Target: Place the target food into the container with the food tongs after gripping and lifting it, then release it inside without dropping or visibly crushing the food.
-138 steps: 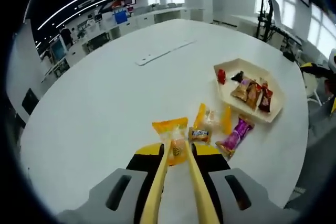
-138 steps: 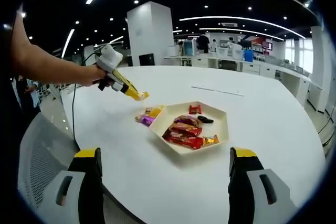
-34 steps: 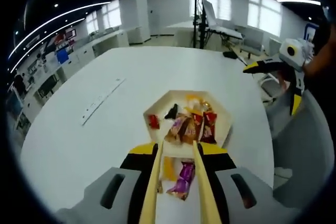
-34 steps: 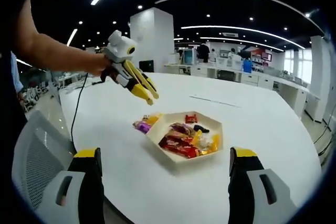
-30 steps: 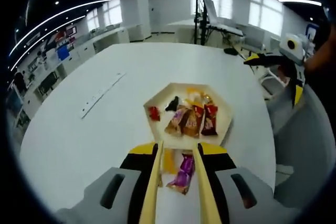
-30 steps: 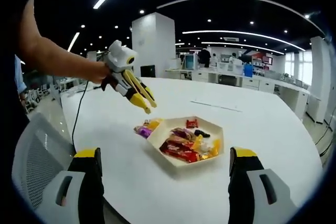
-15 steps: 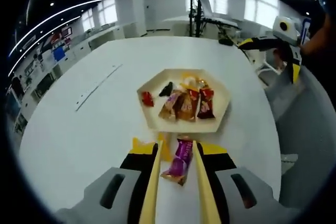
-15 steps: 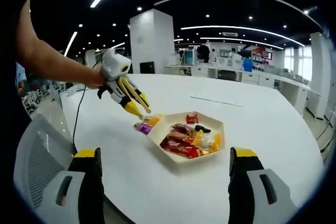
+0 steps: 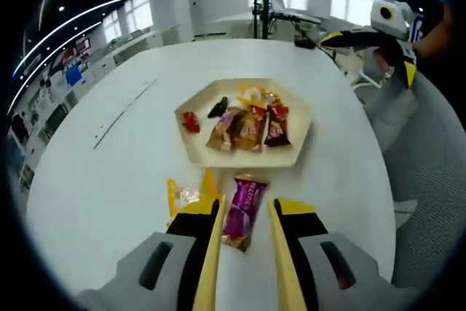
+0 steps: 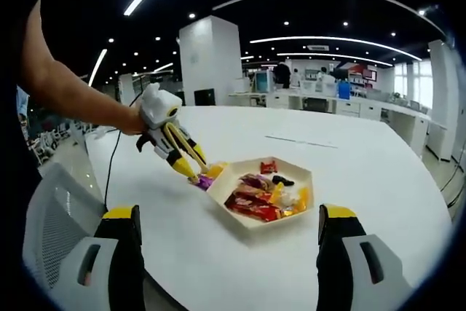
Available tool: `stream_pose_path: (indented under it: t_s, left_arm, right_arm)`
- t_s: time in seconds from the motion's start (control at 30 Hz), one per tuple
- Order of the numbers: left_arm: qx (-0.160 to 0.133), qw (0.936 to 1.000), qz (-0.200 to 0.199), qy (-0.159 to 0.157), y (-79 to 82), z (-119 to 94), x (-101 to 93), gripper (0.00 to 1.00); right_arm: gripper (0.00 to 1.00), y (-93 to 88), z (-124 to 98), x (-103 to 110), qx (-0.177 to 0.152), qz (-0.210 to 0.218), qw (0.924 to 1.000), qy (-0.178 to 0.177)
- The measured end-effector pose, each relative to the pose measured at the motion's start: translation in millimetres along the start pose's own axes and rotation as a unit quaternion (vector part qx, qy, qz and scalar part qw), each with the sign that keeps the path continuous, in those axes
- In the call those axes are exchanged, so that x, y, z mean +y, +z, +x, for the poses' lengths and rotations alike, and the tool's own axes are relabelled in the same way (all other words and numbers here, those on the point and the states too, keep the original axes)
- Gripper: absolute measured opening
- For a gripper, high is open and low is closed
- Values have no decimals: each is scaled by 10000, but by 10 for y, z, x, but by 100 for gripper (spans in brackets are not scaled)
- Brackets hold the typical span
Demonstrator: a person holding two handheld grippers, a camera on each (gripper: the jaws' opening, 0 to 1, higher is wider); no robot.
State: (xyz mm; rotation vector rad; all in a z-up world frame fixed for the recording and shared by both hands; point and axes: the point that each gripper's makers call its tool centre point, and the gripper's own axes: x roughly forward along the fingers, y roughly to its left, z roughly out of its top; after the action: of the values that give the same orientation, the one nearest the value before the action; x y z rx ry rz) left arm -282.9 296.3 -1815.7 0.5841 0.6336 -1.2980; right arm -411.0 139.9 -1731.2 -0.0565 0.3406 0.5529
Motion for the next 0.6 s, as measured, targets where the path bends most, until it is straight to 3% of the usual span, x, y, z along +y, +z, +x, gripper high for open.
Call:
stream_pose_path:
  t_s: [0.1, 0.37, 0.6]
  left_arm:
    - [110, 9999, 63, 79, -45, 26, 10, 26]
    - [103, 9998, -90, -110, -67, -3, -145, 26]
    - [121, 9996, -237, -48, -91, 11, -121, 25]
  right_arm:
    - [99, -9, 3, -6, 2, 18, 10000, -2]
    - [99, -34, 19, 27, 81, 0, 10000, 56]
    - [99, -54, 23, 36, 138, 18, 9999, 79]
